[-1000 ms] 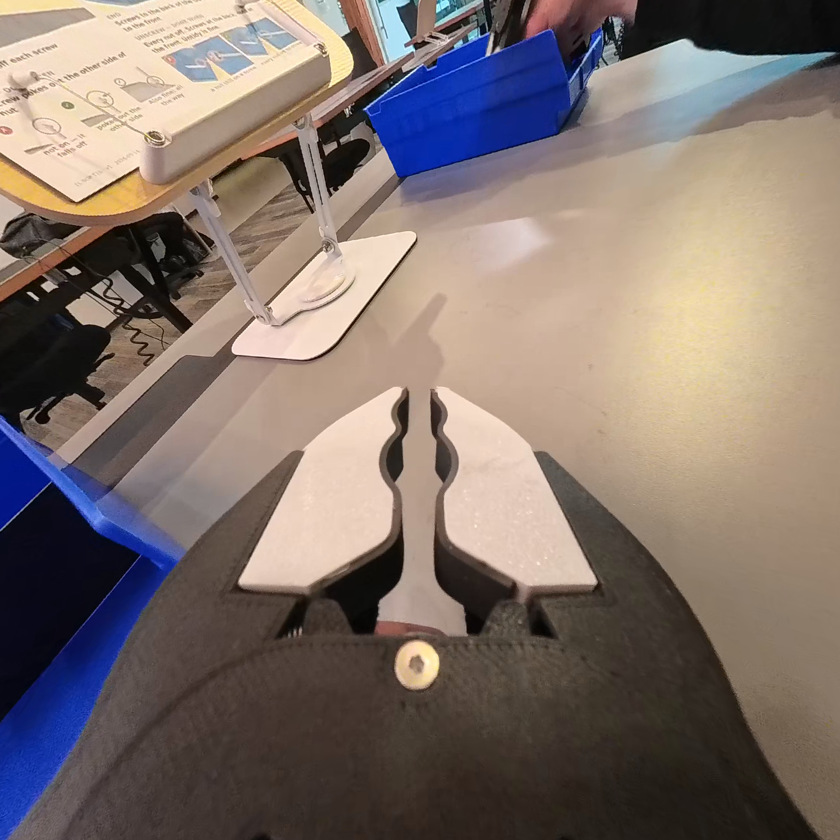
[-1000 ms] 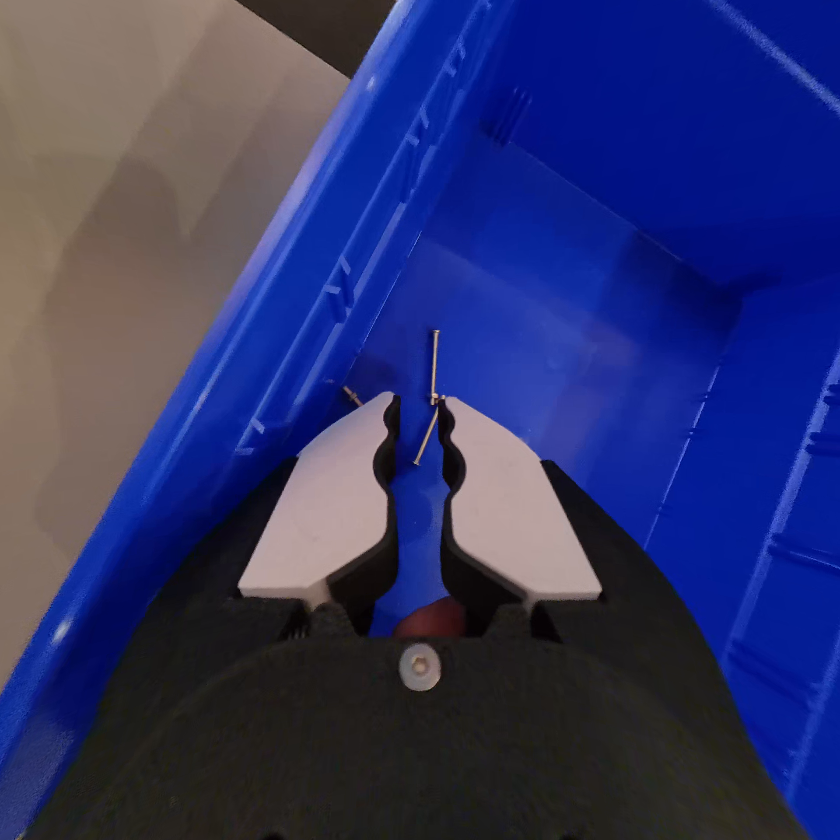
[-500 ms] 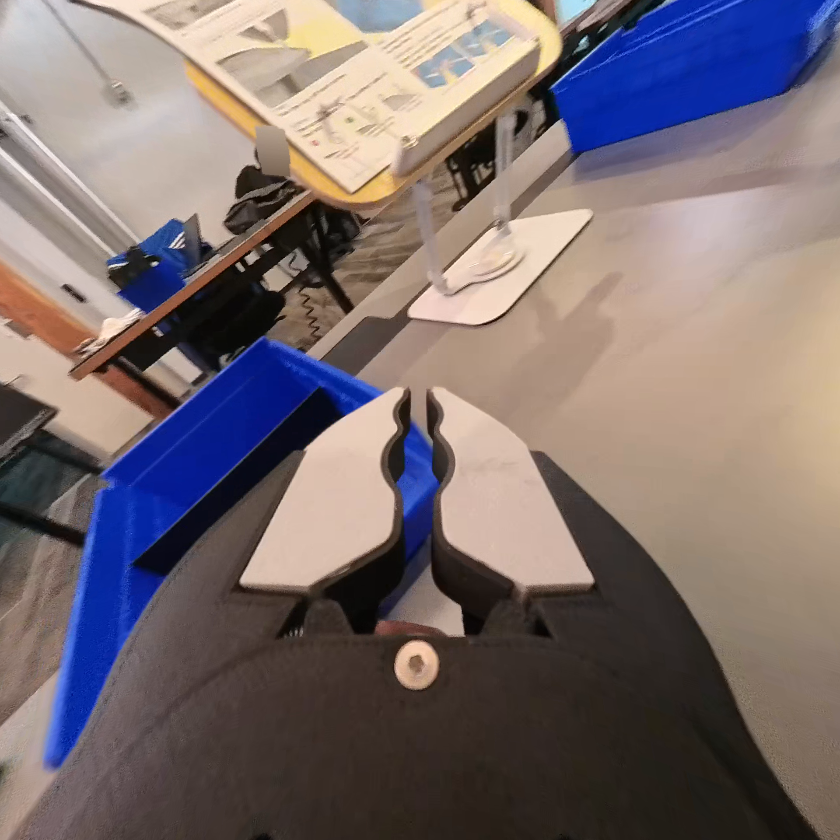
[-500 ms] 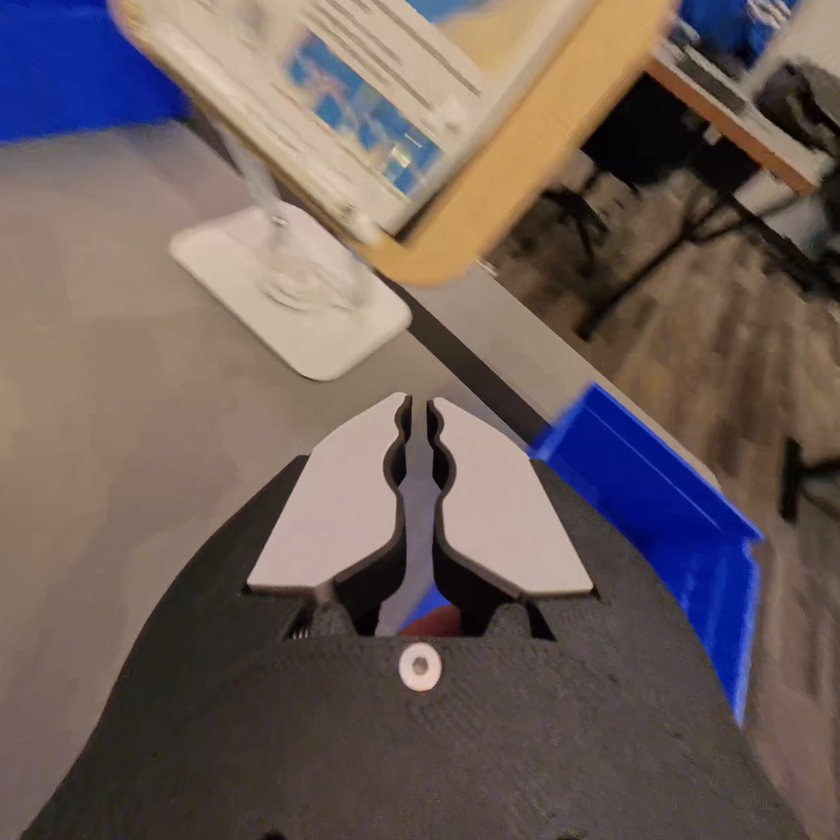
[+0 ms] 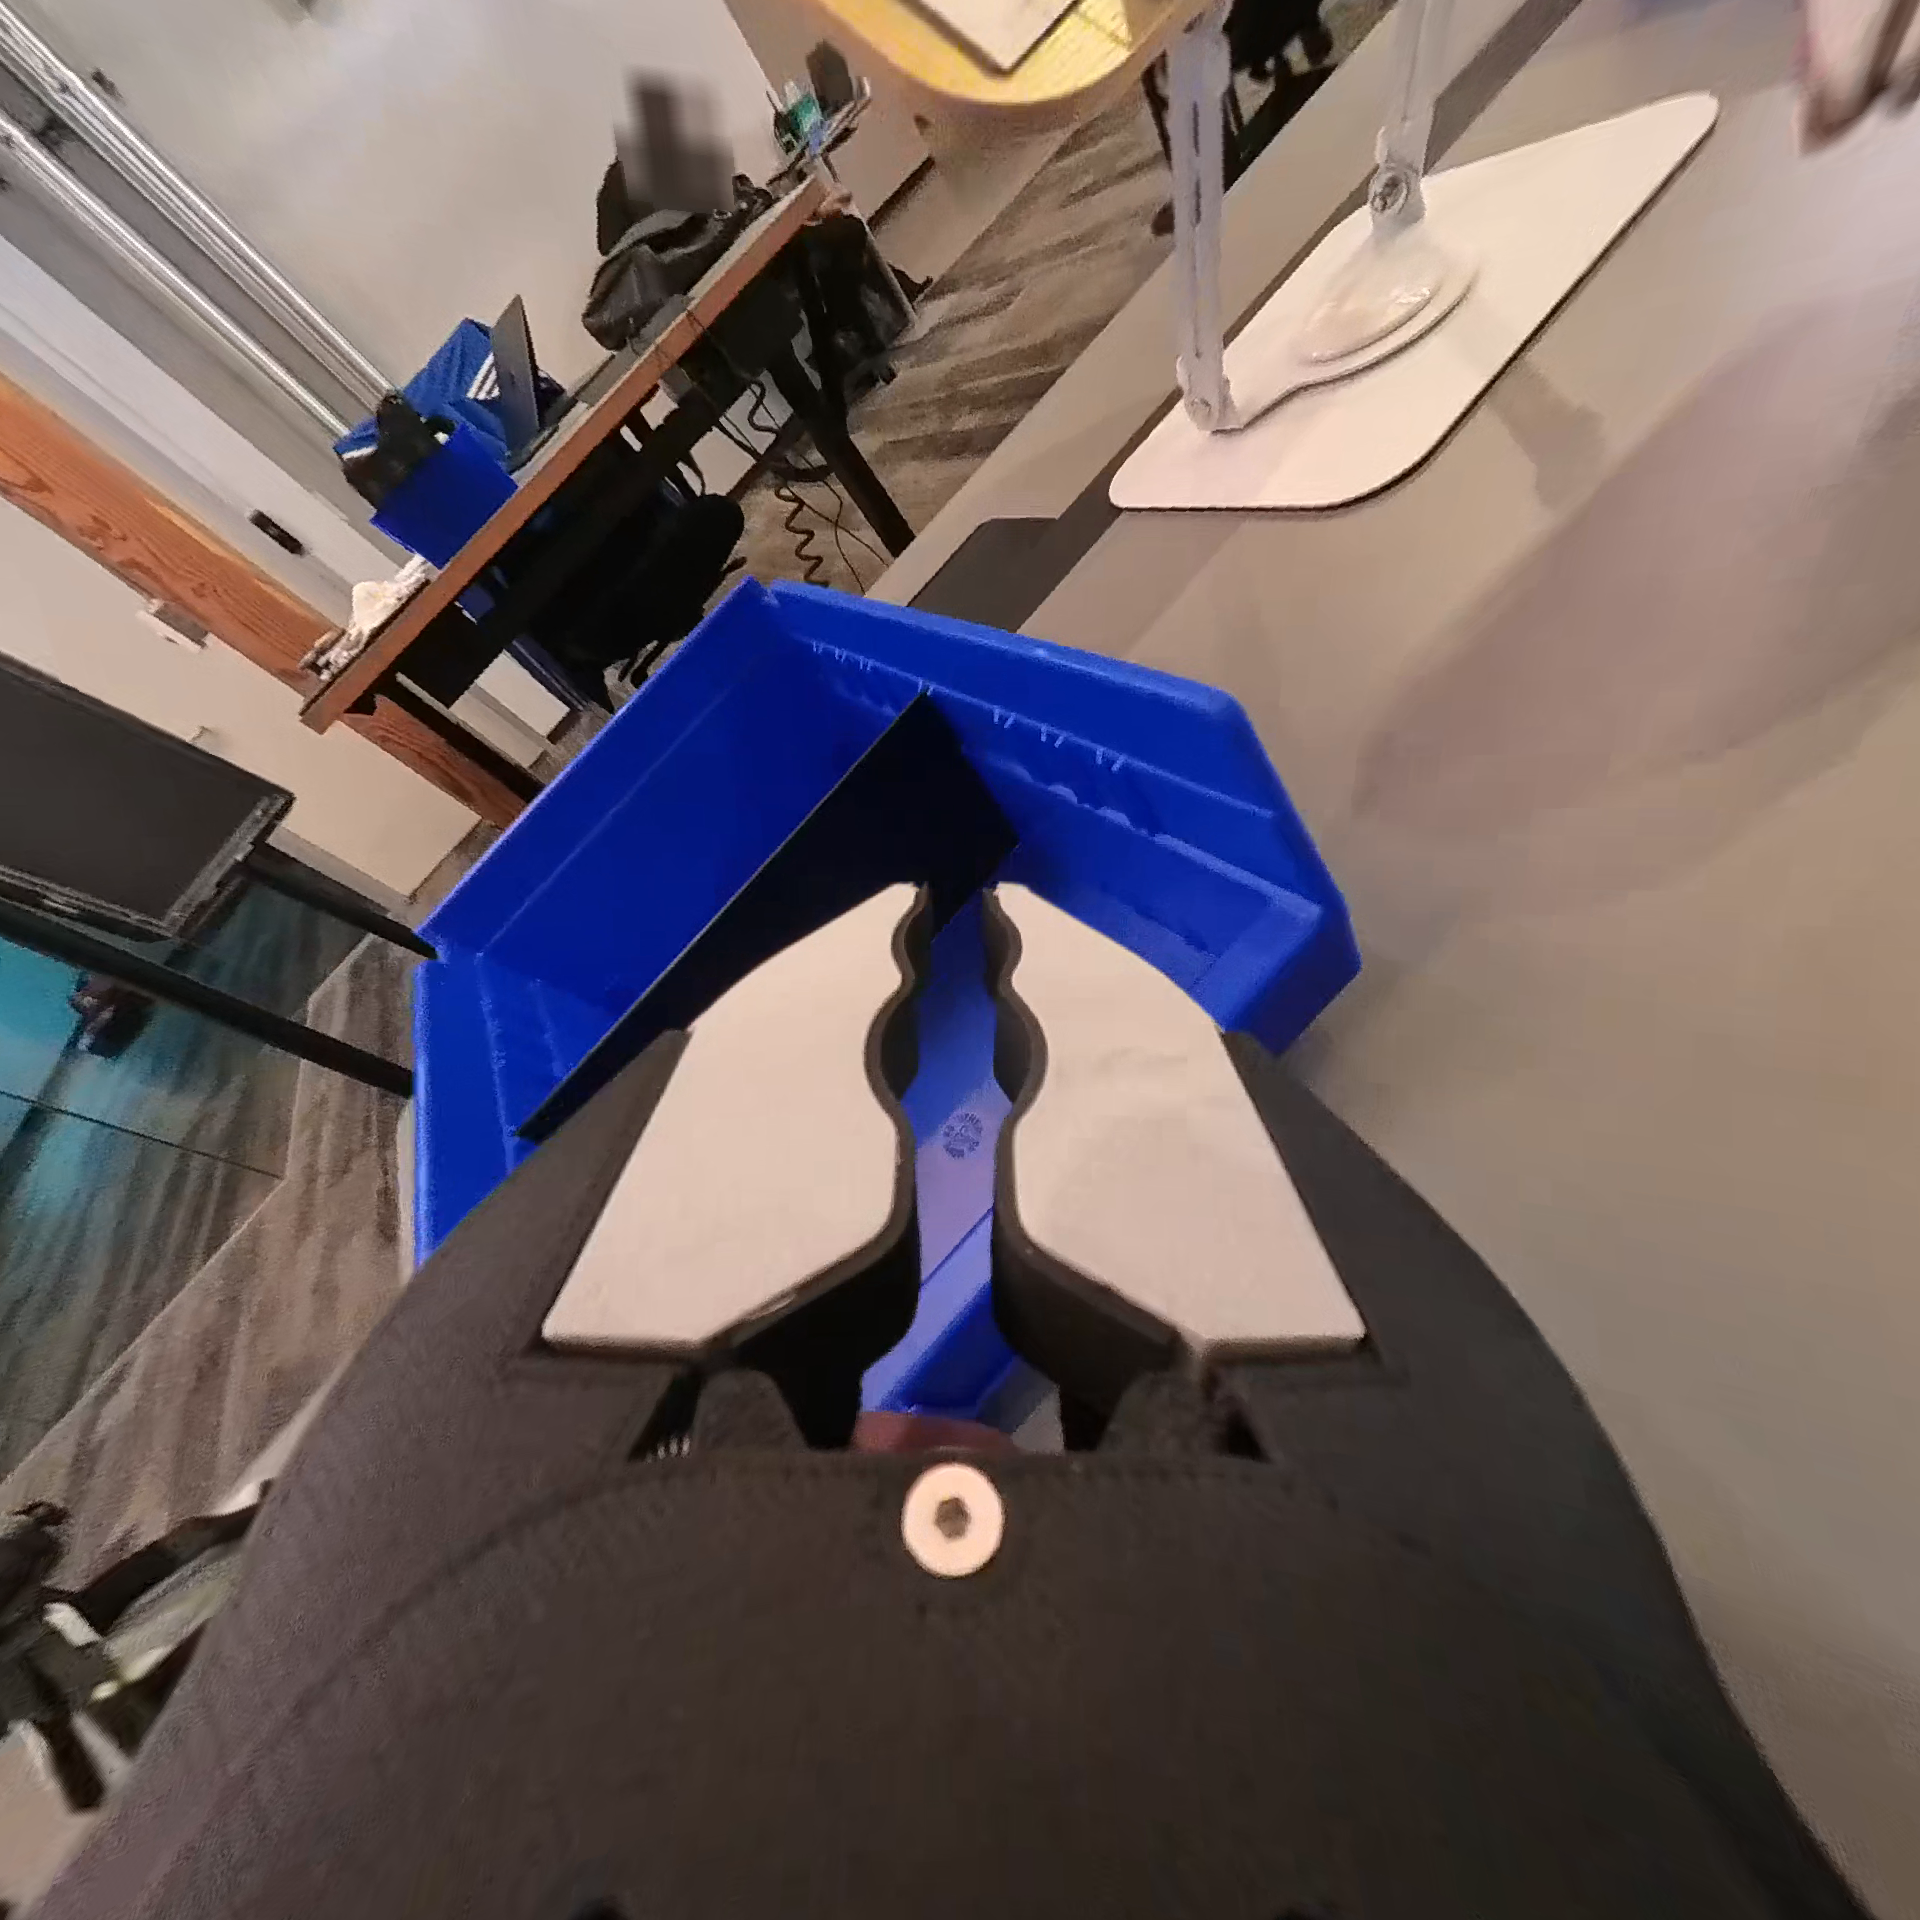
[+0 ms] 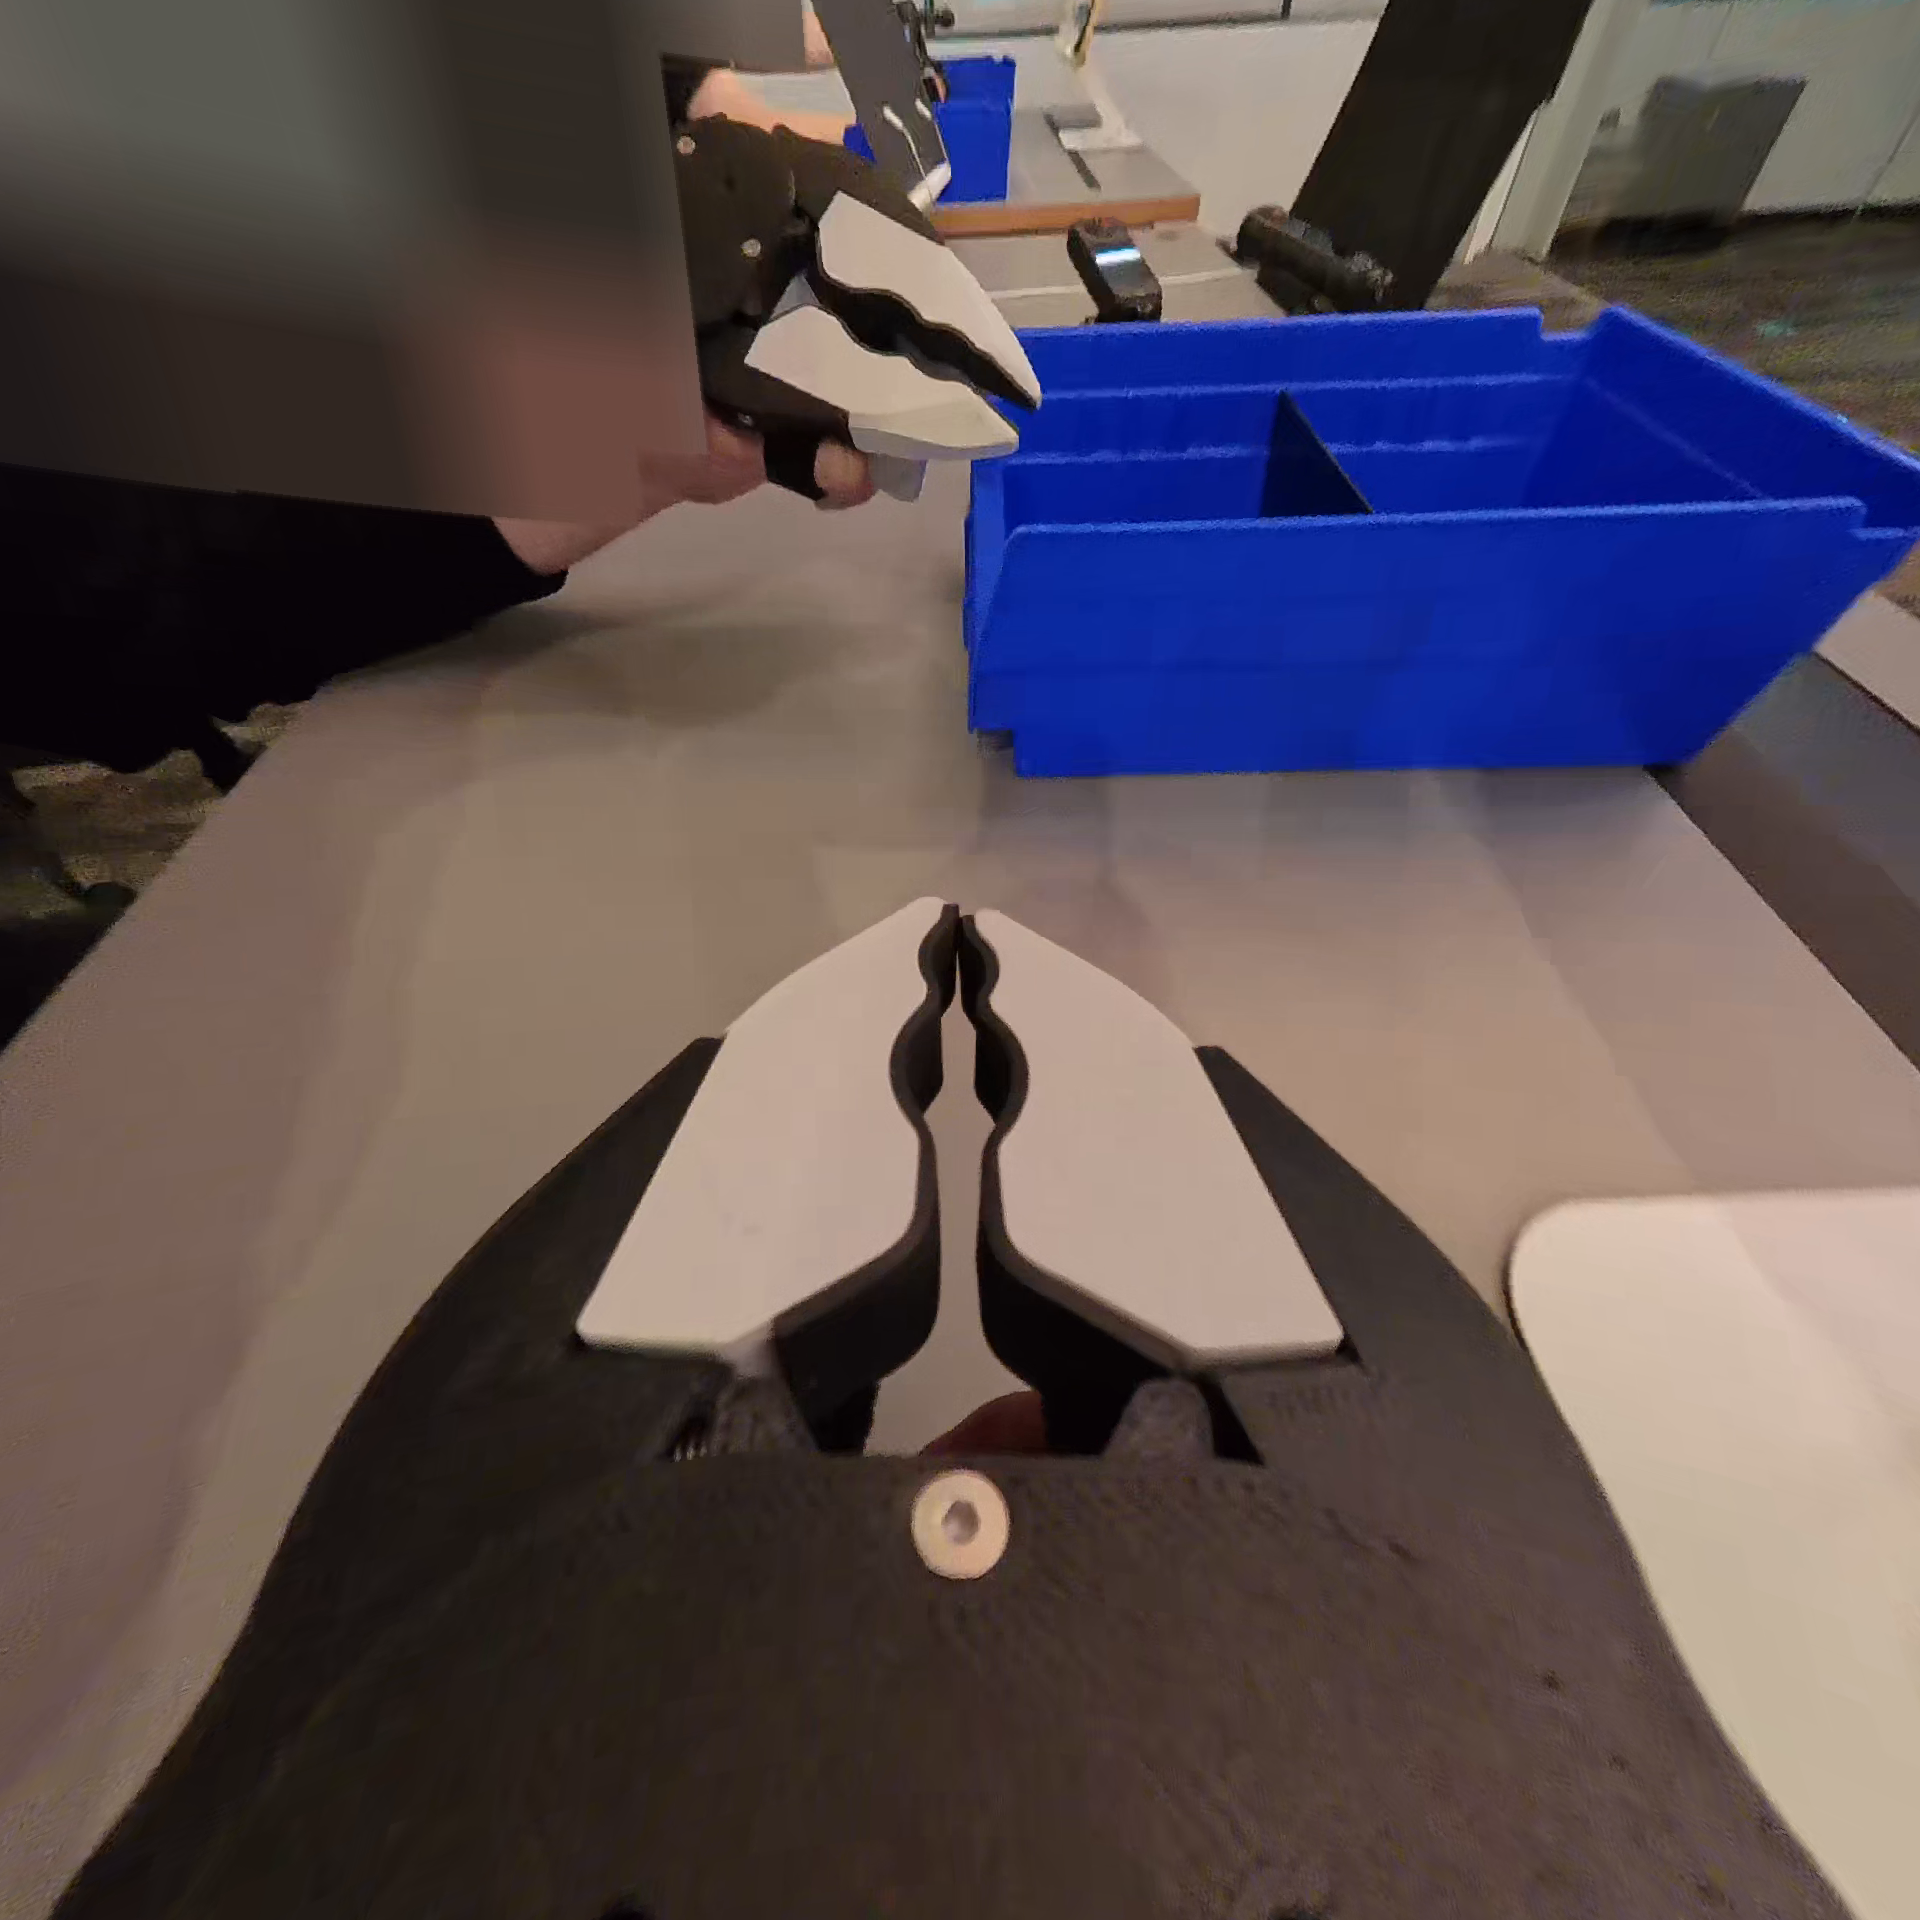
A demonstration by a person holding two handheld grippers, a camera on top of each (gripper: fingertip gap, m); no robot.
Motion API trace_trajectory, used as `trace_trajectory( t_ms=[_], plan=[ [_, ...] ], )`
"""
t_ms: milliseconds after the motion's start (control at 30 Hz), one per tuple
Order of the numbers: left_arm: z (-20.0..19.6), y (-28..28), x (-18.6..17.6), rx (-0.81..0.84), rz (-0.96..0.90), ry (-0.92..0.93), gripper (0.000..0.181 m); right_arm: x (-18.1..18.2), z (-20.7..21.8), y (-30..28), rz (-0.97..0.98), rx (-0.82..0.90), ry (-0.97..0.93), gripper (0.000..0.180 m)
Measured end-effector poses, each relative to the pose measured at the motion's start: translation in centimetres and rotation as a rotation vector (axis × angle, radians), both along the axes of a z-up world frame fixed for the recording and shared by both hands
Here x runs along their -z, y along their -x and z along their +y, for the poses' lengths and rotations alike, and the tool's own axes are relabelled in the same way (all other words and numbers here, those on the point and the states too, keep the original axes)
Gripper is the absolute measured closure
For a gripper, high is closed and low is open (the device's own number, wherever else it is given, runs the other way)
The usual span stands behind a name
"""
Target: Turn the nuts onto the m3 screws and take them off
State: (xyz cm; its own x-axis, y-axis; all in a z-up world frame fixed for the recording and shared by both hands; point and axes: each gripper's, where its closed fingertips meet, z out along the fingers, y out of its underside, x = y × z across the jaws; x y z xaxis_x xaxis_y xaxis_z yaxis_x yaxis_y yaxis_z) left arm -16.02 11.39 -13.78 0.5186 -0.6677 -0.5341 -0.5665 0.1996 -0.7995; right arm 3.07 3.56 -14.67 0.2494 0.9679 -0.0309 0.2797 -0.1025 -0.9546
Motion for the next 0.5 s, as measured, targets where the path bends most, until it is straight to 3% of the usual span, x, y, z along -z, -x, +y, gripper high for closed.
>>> trace_trajectory(
  t_ms=[267, 500],
  plan=[
    [0.1, 0.0, 0.3, -0.030, -0.053, 0.036, 0.171, 1.5, 4.0, 5.6, 0.026, 0.053, -0.163, 0.180],
    [0.7, 2.7, 0.0, -0.102, -0.005, 0.022, 0.171, 2.0, 6.3, 6.1, -0.040, 0.175, -0.322, 0.180]
  ],
)
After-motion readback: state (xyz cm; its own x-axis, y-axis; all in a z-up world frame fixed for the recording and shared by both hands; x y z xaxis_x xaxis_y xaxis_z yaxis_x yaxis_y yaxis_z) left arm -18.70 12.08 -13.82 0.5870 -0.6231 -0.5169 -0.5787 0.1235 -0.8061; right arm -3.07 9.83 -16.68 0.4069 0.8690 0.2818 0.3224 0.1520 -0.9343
